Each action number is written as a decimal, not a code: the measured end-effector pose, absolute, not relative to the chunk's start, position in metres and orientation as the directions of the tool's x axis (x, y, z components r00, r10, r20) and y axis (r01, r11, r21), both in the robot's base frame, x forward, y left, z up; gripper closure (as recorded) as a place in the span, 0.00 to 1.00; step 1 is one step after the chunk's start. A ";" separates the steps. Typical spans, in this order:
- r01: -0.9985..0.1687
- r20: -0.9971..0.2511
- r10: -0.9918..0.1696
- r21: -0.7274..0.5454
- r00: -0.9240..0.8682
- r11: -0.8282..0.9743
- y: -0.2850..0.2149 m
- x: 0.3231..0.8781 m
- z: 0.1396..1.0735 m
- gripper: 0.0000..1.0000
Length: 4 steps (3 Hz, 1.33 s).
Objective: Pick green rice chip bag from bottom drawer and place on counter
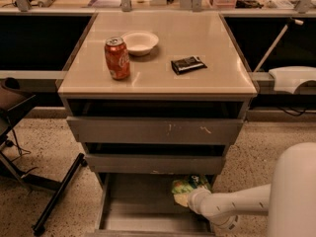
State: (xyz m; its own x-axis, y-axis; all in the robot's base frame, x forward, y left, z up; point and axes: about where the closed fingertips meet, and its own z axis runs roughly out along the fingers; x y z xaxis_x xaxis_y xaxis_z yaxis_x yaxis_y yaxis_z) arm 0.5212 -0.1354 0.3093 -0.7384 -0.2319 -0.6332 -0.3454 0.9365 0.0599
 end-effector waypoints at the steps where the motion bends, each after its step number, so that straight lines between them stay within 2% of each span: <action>1: -0.354 -0.618 -0.312 -0.057 -0.722 0.933 -0.137 0.508 0.364 1.00; 3: -0.350 -0.568 -0.324 -0.066 -0.757 0.934 -0.136 0.492 0.368 1.00; 4: -0.291 -0.533 -0.273 -0.052 -0.801 0.955 -0.172 0.457 0.370 1.00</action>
Offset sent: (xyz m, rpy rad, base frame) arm -0.0112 -0.0056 0.0488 -0.1033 -0.0247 -0.0031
